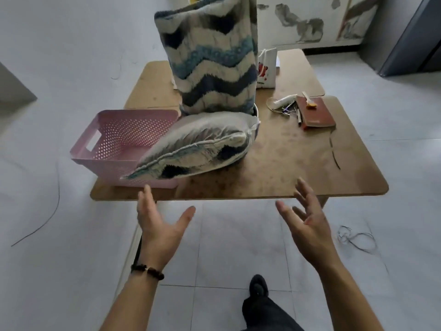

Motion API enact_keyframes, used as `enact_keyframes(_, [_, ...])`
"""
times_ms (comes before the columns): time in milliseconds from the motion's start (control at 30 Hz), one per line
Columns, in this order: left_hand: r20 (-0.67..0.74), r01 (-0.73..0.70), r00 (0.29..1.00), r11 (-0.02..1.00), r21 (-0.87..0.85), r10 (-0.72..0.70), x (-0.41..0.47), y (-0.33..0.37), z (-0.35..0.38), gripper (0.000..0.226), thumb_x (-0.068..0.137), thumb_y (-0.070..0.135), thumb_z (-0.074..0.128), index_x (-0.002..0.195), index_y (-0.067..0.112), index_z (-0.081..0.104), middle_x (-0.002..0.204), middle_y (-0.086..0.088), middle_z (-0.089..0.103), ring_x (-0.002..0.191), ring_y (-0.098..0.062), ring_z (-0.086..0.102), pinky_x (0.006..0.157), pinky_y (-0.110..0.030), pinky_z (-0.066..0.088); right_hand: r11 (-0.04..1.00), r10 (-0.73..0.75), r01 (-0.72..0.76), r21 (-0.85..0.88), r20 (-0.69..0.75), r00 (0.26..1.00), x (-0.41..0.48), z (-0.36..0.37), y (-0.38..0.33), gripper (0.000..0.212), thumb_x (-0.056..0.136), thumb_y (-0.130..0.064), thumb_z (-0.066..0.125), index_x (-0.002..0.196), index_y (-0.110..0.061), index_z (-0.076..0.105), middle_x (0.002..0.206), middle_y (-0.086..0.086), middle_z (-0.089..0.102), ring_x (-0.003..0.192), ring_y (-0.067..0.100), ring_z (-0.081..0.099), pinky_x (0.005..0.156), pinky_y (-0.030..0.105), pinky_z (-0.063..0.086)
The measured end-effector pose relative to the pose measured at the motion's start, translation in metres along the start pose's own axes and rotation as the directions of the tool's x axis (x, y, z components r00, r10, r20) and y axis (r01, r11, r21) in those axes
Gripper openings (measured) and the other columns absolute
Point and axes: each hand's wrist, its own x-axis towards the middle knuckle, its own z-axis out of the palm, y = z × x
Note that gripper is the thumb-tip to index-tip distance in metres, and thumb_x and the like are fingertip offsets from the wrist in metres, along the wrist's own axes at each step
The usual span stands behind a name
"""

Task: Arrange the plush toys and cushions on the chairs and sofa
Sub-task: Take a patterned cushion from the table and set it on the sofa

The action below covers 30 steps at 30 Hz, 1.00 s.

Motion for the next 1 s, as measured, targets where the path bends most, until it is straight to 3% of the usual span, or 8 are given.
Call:
enact_keyframes(133, [-0.064,-0.317,0.915,0.808,0.497,0.399,0.090,0.005,-0.014,0.133,0.064,0.076,0.074,0.160,0.027,-0.003,0.168,-0.016,-0.008,0.155,-0.031,-0.011,0.118,-0.061,0.004,0.974,-0.195,0.209,-0.091,0.141,0.971,0.085,0.038,-0.024,0.110,0.078,-0.059,0.079,0.158,-0.048,0.004,0.168,-0.013,0.017,0.153,0.012,0.026,0.120,0.049,0.036])
enact_keyframes(233, [0.129,-0.393,0.908,0.706,0.589,0.398,0.140,0.000,-0.024,0.114,0.064,0.088,0.051,0.155,0.023,0.030,0.161,-0.016,0.032,0.152,-0.038,0.021,0.117,-0.064,0.013,0.933,-0.274,0.314,-0.177,0.220,0.936,0.117,0.081,-0.032,0.137,0.068,-0.062,0.084,0.157,-0.042,-0.017,0.169,-0.013,-0.011,0.159,0.018,0.001,0.128,0.043,0.018])
enact_keyframes(300, [0.194,-0.460,0.884,0.724,0.513,0.425,0.161,0.012,-0.030,0.090,0.070,0.085,0.049,0.134,0.022,0.057,0.115,-0.014,0.072,0.108,-0.038,0.067,0.090,-0.047,0.049,0.971,-0.201,0.219,-0.096,0.173,0.964,0.130,0.107,-0.036,0.153,0.054,-0.062,0.093,0.162,-0.022,-0.008,0.170,0.001,0.006,0.156,0.017,0.019,0.125,0.034,0.028])
enact_keyframes(400, [0.232,-0.518,0.855,0.740,0.430,0.464,0.188,0.047,-0.033,0.065,0.071,0.078,0.050,0.106,0.025,0.063,0.075,-0.003,0.069,0.065,-0.028,0.064,0.055,-0.029,0.041,0.983,-0.183,0.184,0.016,-0.045,0.982,0.140,0.127,-0.042,0.137,0.061,-0.068,0.086,0.160,-0.008,0.011,0.161,0.009,0.030,0.149,0.022,0.035,0.117,0.045,0.040])
enact_keyframes(533, [0.262,-0.657,0.751,0.726,0.203,0.606,0.207,0.112,-0.030,0.053,0.079,0.075,0.061,0.094,0.024,0.069,0.073,0.012,0.064,0.065,-0.013,0.062,0.055,-0.019,0.044,0.993,-0.098,0.107,0.043,-0.173,0.980,0.123,0.145,-0.051,0.113,0.084,-0.059,0.072,0.149,-0.060,-0.020,0.171,-0.012,-0.011,0.156,0.012,0.007,0.125,0.054,0.024])
enact_keyframes(767, [0.598,-0.389,0.582,0.834,-0.391,0.552,0.237,0.188,-0.002,0.033,0.093,0.048,0.066,0.094,0.017,0.075,0.077,0.003,0.074,0.068,-0.010,0.067,0.064,-0.032,0.056,1.000,-0.016,0.011,-0.021,-0.280,0.960,0.140,0.200,-0.061,0.157,0.043,-0.067,0.096,0.160,-0.033,-0.004,0.166,0.004,0.024,0.151,0.023,0.034,0.117,0.046,0.040])
enact_keyframes(867, [0.582,0.000,0.704,0.820,-0.573,0.407,0.263,0.169,0.012,0.019,0.102,0.028,0.055,0.100,0.016,0.069,0.095,-0.013,0.077,0.083,-0.022,0.072,0.074,-0.037,0.059,0.996,0.029,0.023,0.089,-0.543,0.839,0.173,0.192,-0.071,0.150,0.039,-0.073,0.093,0.158,-0.027,0.014,0.157,0.000,0.040,0.145,0.018,0.043,0.117,0.045,0.042])
enact_keyframes(1000, [0.379,-0.329,0.861,0.940,-0.092,0.339,0.302,0.086,0.044,0.011,0.093,0.017,0.055,0.091,0.022,0.064,0.092,-0.002,0.072,0.089,-0.023,0.067,0.079,-0.035,0.053,0.982,0.023,0.092,0.167,-0.583,0.812,0.196,0.161,-0.068,0.131,0.051,-0.050,0.099,0.155,-0.033,0.022,0.152,-0.007,0.049,0.139,0.013,0.049,0.115,0.044,0.044])
